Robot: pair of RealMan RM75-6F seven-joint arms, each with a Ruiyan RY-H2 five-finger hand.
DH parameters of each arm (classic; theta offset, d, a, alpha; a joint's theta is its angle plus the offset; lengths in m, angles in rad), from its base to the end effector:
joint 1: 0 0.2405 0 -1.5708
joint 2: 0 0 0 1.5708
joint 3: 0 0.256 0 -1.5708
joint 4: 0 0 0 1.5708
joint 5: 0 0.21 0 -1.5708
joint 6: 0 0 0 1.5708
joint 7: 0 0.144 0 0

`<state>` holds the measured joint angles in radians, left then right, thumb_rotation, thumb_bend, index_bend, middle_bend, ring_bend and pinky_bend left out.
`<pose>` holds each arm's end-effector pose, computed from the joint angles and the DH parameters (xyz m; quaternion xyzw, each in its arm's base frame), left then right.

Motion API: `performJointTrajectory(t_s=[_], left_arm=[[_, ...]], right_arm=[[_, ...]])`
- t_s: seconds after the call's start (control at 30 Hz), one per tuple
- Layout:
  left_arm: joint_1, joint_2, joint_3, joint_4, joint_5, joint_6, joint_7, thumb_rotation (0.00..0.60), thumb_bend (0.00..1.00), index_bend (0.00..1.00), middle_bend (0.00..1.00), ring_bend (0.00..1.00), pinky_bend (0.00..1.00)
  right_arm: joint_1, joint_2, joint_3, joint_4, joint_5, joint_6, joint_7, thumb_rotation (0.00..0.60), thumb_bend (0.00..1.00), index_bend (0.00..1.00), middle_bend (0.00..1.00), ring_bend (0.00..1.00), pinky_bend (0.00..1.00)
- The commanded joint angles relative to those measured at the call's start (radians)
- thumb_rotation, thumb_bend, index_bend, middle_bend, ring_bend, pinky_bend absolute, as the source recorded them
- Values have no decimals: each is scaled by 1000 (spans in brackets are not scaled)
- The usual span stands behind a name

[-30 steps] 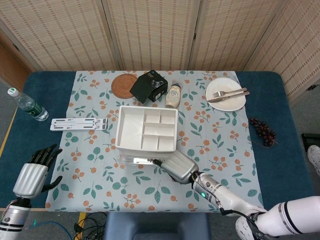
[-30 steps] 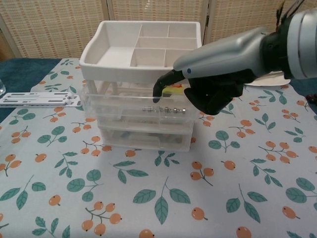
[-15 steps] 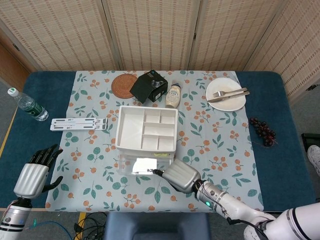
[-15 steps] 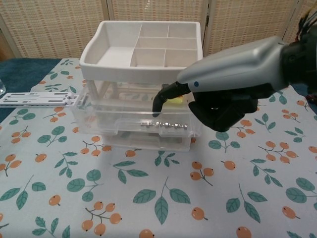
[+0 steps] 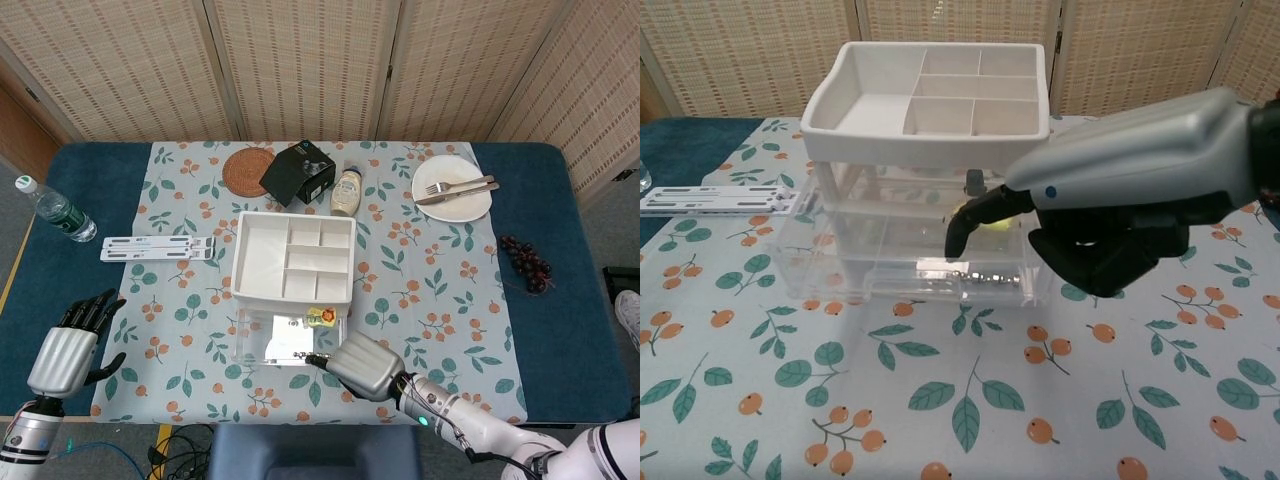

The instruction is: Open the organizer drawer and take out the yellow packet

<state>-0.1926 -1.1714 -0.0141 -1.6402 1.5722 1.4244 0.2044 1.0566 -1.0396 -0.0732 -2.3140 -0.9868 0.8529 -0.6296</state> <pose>-0.2761 0.2023 0.1233 -0.6784 -0.3202 -0.3694 0.5484 -0.0455 -0.2247 0.0546 0.9018 -0.2662 0.2610 0.2185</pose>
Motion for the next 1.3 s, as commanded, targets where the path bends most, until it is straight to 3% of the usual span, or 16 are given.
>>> performJointTrajectory(t_s=[0.03, 0.47, 0.7, 0.83, 0.97, 1.3], left_arm=[[1, -1, 1, 1, -2, -1, 1, 600, 246, 141, 92, 138, 161], [1, -2, 1, 1, 1, 2, 1, 600, 246, 141, 92, 138, 161], [0, -1, 0, -3, 4, 3, 2, 600, 246, 141, 92, 138, 162], [0, 3, 1, -8, 6, 4, 5, 600, 246, 141, 91, 138, 161], [0, 5, 1, -12, 8, 4, 8, 600, 246, 141, 92, 138, 161], [3, 4, 1, -9, 4, 6, 3, 600, 246, 141, 91, 138, 161]], right_arm=[[-8, 4, -7, -7, -16, -14, 12, 600, 1000, 159, 1000, 1000, 1000], [-36, 28, -1, -17, -72, -23, 49, 600, 1000, 159, 1000, 1000, 1000], [-39, 39, 40, -3, -80, 12, 48, 600, 1000, 159, 1000, 1000, 1000], [7, 48, 78, 26, -2, 2, 17, 600, 1000, 159, 1000, 1000, 1000], [85, 54, 89, 47, 111, -6, -91, 600, 1000, 159, 1000, 1000, 1000], [322, 18, 20, 25, 447, 62, -432, 600, 1000, 170, 1000, 1000, 1000]])
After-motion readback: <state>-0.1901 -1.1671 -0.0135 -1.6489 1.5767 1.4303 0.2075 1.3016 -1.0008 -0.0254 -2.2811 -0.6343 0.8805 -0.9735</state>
